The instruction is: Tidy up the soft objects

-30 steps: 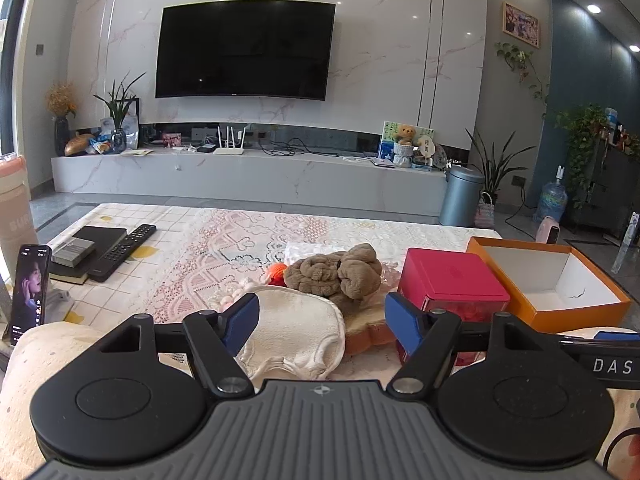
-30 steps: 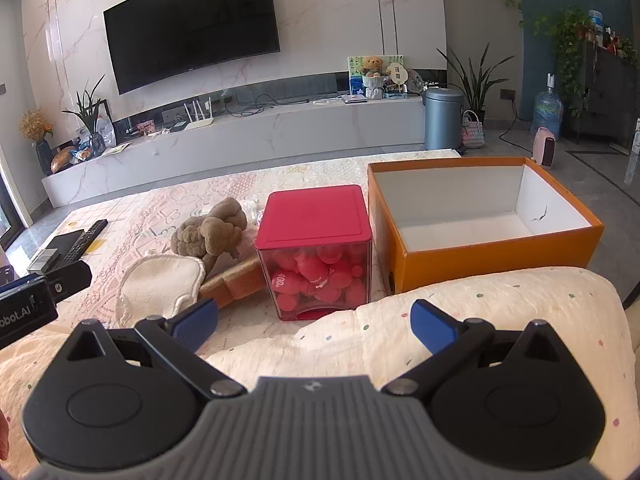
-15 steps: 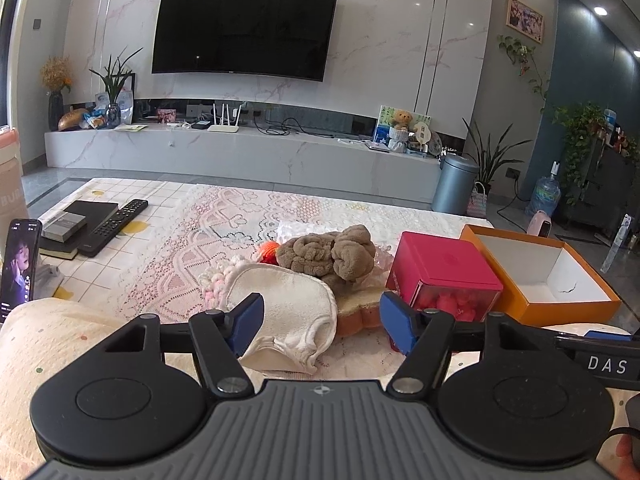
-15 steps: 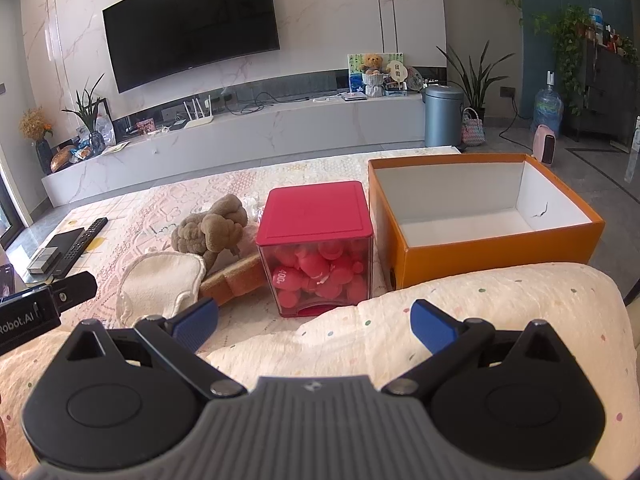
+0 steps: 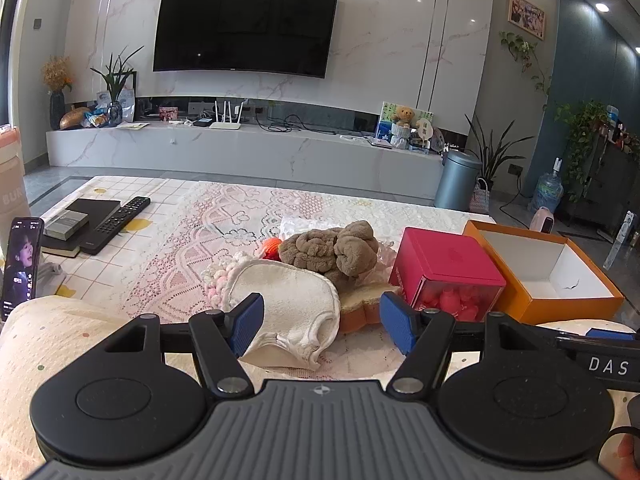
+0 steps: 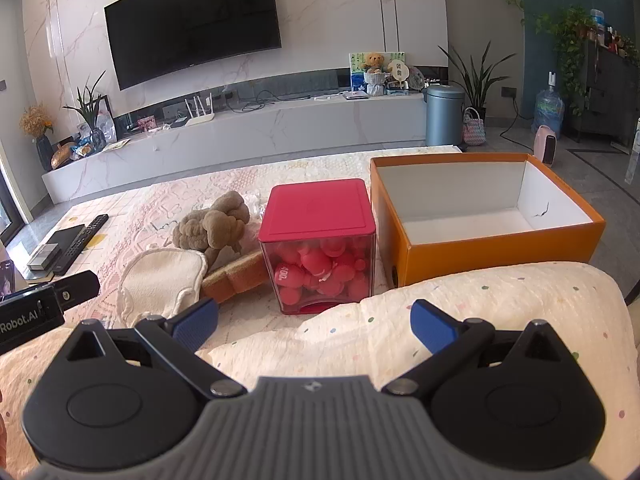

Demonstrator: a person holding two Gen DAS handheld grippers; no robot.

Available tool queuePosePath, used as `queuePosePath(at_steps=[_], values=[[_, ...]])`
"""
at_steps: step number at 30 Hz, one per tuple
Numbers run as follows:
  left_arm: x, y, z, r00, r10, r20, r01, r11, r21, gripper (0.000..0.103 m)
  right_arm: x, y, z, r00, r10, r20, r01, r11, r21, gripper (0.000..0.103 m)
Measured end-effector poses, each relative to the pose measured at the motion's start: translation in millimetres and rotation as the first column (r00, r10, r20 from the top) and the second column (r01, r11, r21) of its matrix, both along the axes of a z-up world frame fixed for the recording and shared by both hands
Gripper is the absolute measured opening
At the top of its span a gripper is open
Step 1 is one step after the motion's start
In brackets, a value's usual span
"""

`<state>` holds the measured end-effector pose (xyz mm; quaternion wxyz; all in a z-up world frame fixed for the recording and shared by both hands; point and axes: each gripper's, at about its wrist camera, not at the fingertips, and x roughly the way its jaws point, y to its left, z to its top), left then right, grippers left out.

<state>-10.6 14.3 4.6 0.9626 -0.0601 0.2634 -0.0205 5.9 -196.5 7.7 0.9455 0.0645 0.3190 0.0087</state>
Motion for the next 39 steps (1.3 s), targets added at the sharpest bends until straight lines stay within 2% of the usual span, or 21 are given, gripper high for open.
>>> queuePosePath(at_steps=[39], values=[[-1.2,-0.1,-3.9,1.0,-0.003,-0.015,0.003,1.0,0.003,0.079,0.9,6.4,-5.3,1.0,0.015,-0.024,-0.015,1.0,0.001,0.1]])
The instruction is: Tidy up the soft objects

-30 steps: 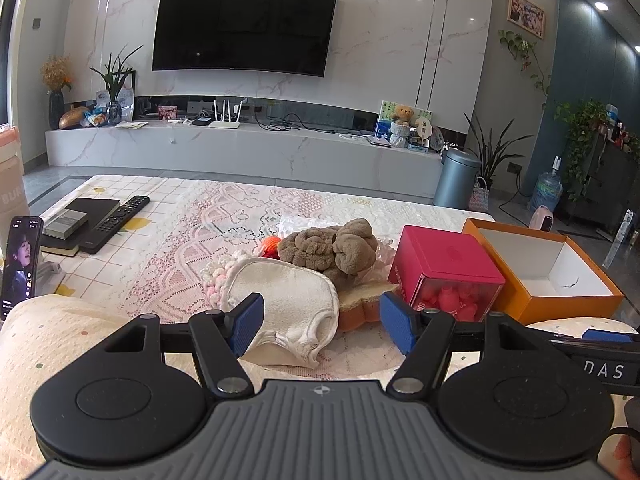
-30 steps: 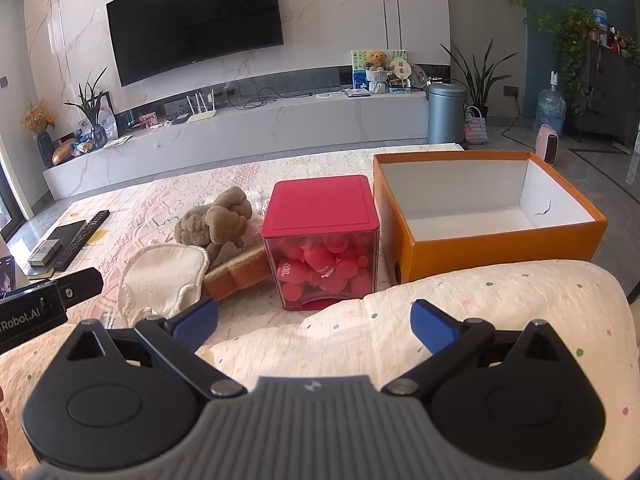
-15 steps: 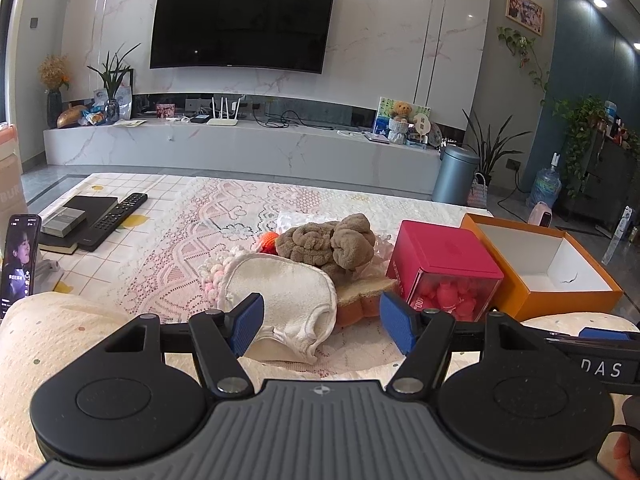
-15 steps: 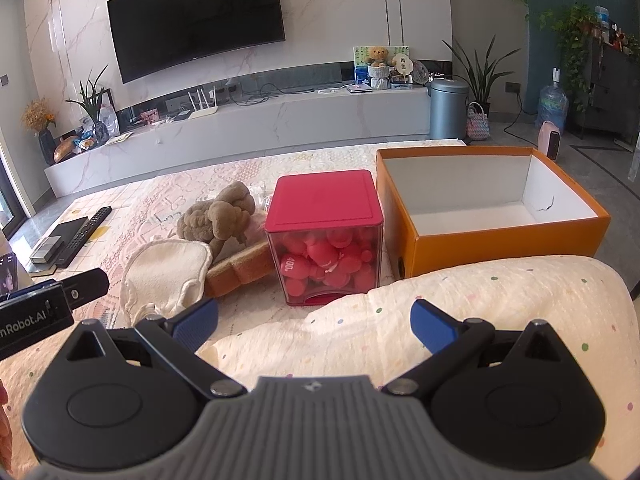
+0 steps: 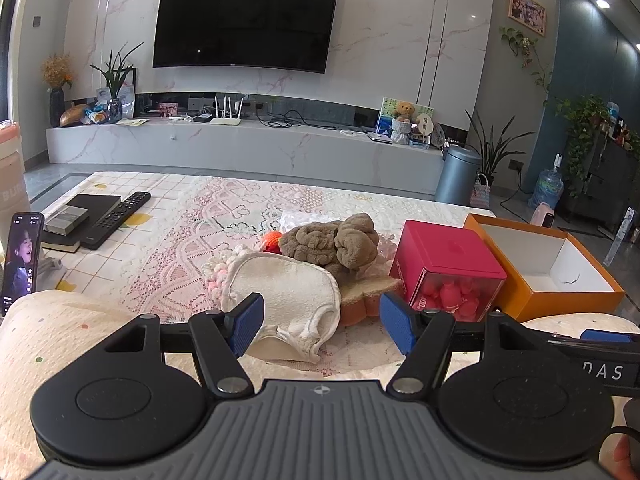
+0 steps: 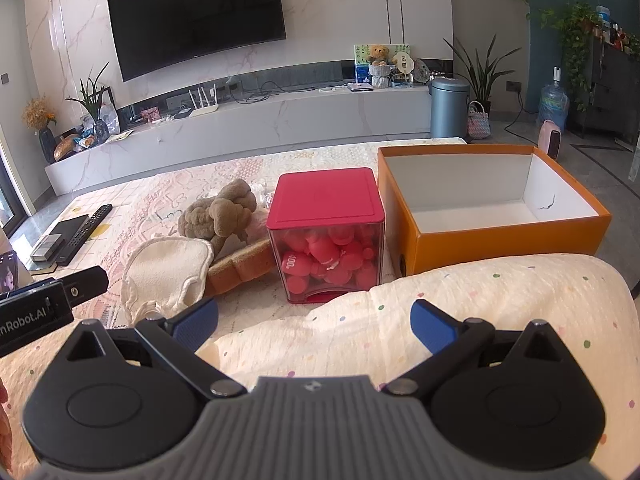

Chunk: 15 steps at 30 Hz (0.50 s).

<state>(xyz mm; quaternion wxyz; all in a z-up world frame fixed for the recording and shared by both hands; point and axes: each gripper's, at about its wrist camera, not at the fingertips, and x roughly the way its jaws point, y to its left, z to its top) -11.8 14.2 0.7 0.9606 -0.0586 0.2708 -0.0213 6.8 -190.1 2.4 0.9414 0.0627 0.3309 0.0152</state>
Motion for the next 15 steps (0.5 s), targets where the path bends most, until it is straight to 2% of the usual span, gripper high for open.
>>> queuePosePath(at_steps=[6,9,10,12,15], values=[[3.6,5.6,-6.5,0.999,-0.02,-0.035,0.021,1.0,0.004,0.075,1.4,3.3,-3.5,1.0,0.008,0.009,-0.008,1.0,0.007,0.1],[9.5,13.4,-13.4,0.997,-0.028,-0.068,0.028,1.0,-0.001,0.075,7.0,8.8,-7.2,0.999,0.039,-0.004,-0.039,0.999,-0.023,0.099],[11.9,16.2,-15.1,0.997,-0.03,-0.078,0.03,1.0,-0.003,0.075,9.3,10.9,-8.3,0.999,0.054,-0.007,-0.054,0.998,-0.033,0.096],[17.3,22.9,-18.6,0.996,-0.033,-0.086,0.032,0.999,-0.008,0.075,16.6,15.7,-11.4,0.996,0.086,-0.022,-0.087,0.995,-0.049,0.082],[30.8,35.2,-21.5,0.993,-0.037,-0.11,0.033,0.999,-0.03,0.08,31.0,22.9,-14.9,0.992,0.123,-0.04,-0.125,0.991,-0.056,0.072]])
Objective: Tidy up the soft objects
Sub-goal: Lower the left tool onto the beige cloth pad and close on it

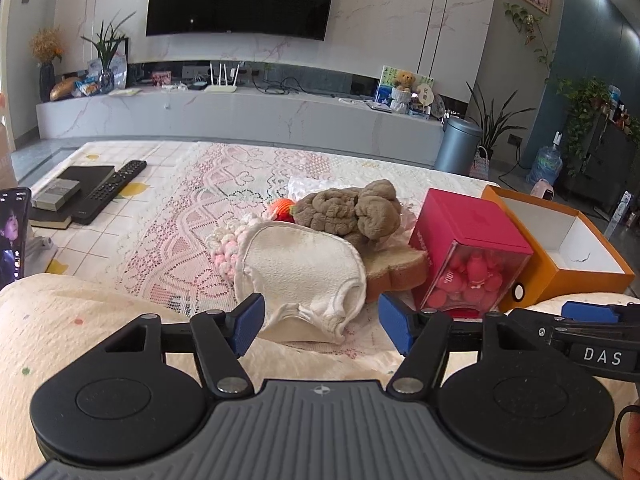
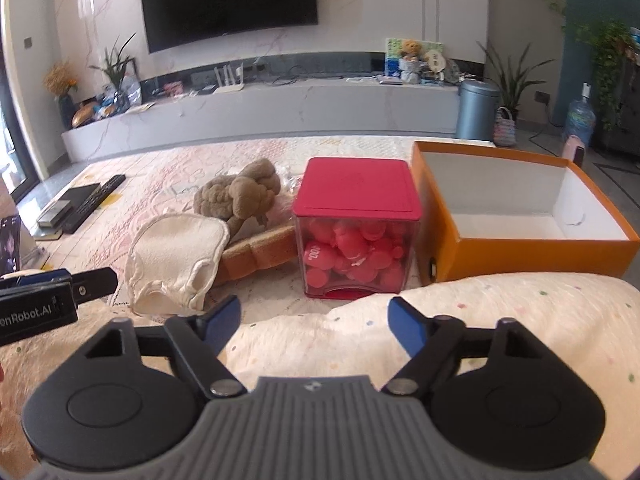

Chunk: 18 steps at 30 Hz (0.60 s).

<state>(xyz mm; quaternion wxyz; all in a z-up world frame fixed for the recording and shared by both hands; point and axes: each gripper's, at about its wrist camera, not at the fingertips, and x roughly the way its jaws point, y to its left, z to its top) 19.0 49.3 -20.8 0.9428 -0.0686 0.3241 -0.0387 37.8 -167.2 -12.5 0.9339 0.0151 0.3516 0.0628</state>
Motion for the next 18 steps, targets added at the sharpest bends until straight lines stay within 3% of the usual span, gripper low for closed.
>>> queuePosePath(at_steps=[10,18], values=[[68.6,32.9,-17.6,0.993,-0.033,-0.109,0.025,0.997,-0.077,0.084,66.0,43.7,-12.8,0.989,0.147,-0.018,-0.147,0.989,-0.009,0.05],[110.1,56.6,-50.7,0.978,0.047,-0.203,-0.082,0.983,-0.165,0.084,125.0,78.5,-38.5,0.973,0.225,-0.048,-0.224,0.974,0.016,0.035]])
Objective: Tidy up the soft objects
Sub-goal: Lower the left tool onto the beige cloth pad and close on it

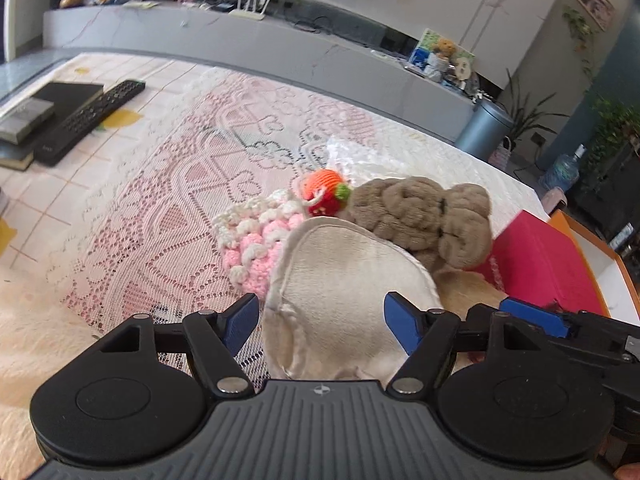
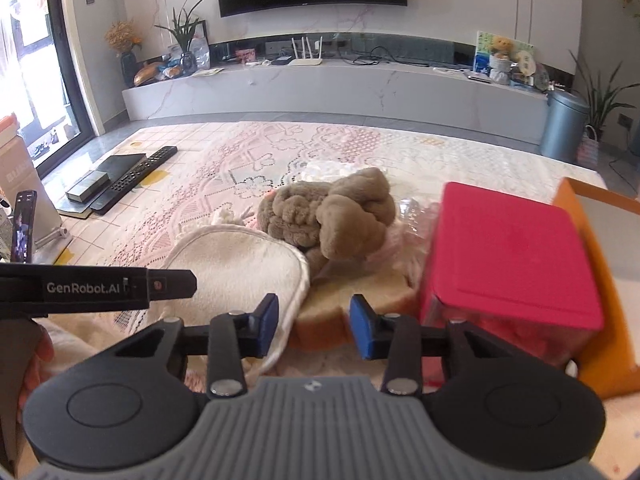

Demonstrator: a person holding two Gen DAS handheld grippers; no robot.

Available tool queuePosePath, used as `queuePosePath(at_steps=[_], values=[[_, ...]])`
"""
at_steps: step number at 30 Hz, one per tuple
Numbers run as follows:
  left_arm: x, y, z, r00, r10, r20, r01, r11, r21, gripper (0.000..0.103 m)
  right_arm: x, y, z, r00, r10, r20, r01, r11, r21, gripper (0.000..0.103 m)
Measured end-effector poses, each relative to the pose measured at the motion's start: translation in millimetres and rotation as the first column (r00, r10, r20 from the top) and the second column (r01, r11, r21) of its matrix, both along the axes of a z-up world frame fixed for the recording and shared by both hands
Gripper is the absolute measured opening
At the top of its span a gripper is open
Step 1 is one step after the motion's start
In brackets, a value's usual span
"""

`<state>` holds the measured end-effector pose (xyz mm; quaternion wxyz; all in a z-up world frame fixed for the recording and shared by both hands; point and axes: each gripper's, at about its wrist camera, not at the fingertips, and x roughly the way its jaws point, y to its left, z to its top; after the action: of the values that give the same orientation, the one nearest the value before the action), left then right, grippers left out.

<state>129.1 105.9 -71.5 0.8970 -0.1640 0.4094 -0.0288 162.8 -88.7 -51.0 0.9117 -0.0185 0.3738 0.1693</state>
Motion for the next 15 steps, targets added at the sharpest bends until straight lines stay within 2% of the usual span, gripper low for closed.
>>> queuePosePath(at_steps=[4,6,11,12,15], values=[[12.1,4.8,-10.3,0.999,0.012,-0.044,-0.013,0.999,-0.043,0.078,20.9,11.4,-15.2,0.999,0.026,-0.03,-0.026,1.0,-0.004,0.027],[13.2,3.0,-11.3,0.999,-0.007,-0.042,0.004,0.998,-0.064,0.076,27.7,15.1,-25.2,0.997,0.041,-0.062,-0.04,0.999,0.013,0.019],[5.2,-7.7,-2.7,0.997,-0.057,0.048,0.061,0.995,-0.083,0.074,30.1,16.4,-40.6,0.995,0.048,-0.092,-0.044,0.998,0.043,0.017],[4.2,-10.2,-1.8,0.996,-0.068,0.058,0.072,0.994,-0.08,0.069,29.9,15.9,-41.3,0.995,0.048,-0.089,-0.044,0.998,0.048,0.017],[7.4,-18.6,-3.1,0.994,-0.1,0.045,0.102,0.994,-0.046,0.046,31.2,14.0,-41.8,0.995,0.045,-0.094,-0.039,0.997,0.067,0.017]])
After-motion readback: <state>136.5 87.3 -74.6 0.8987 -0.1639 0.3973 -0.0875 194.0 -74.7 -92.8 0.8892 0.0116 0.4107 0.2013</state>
